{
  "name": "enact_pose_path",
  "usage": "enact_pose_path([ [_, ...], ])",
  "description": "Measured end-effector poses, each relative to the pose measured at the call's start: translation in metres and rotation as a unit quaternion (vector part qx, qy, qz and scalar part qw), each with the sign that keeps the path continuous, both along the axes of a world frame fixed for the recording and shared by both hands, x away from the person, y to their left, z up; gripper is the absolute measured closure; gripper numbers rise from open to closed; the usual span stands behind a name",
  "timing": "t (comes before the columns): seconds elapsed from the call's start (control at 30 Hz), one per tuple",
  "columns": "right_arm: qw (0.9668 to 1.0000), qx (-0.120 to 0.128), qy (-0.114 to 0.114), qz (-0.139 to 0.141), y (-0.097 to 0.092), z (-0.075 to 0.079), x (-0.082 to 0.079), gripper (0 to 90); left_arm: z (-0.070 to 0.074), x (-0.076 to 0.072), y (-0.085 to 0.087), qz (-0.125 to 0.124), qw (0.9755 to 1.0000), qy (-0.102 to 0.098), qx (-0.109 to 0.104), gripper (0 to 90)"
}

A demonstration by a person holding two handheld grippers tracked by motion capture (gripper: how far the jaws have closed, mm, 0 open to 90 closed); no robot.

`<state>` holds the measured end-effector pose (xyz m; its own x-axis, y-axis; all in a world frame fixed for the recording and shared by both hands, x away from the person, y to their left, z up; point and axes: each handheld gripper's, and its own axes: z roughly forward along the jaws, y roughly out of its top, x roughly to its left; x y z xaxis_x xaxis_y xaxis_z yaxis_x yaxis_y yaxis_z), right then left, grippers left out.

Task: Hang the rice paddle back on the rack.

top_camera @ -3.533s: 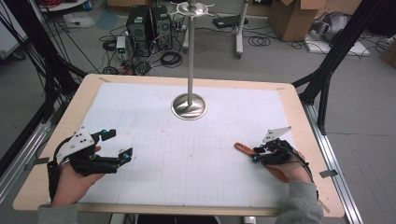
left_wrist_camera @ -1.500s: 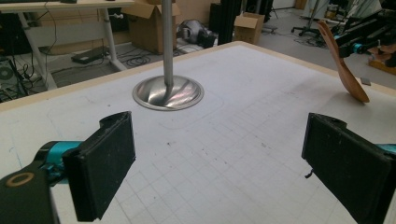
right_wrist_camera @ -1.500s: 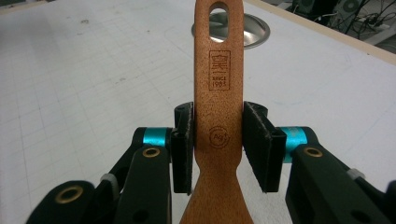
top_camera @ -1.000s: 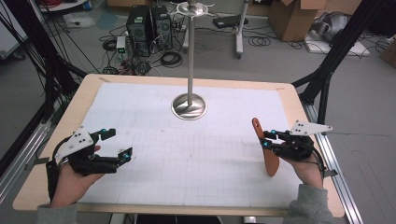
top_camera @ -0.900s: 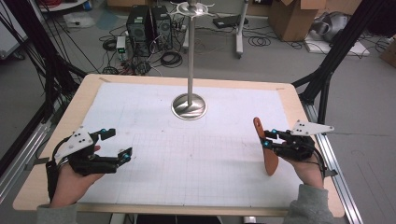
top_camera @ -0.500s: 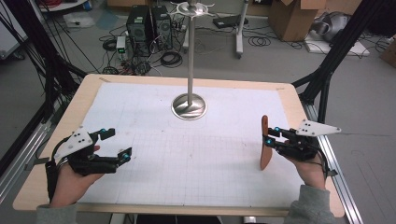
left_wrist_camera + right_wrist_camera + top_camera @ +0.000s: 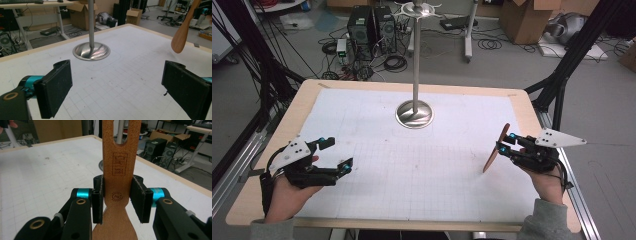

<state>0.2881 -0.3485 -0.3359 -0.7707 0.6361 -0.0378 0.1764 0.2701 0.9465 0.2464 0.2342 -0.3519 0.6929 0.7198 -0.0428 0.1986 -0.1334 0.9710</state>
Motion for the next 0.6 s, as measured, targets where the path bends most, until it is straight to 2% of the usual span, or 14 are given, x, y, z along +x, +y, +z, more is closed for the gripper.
enact_pose_path([
  [0.37,1.0,0.005,0.003,0.002,0.0006,-0.0021,0.0004,64.8,0.0017,-0.0008,0.0001,-0.003,1.0,-0.003,-0.002,9.9],
  [0.5,0.9996,0.027,0.002,0.011,0.0022,-0.0004,0.0016,64.8,0.0011,-0.0003,0.0013,-0.002,1.0,-0.001,-0.004,9.9],
  [0.6,0.9994,0.031,0.001,0.017,0.0031,0.0025,0.0033,64.8,0.0006,0.0002,0.0019,-0.002,1.0,-0.001,-0.004,9.9],
])
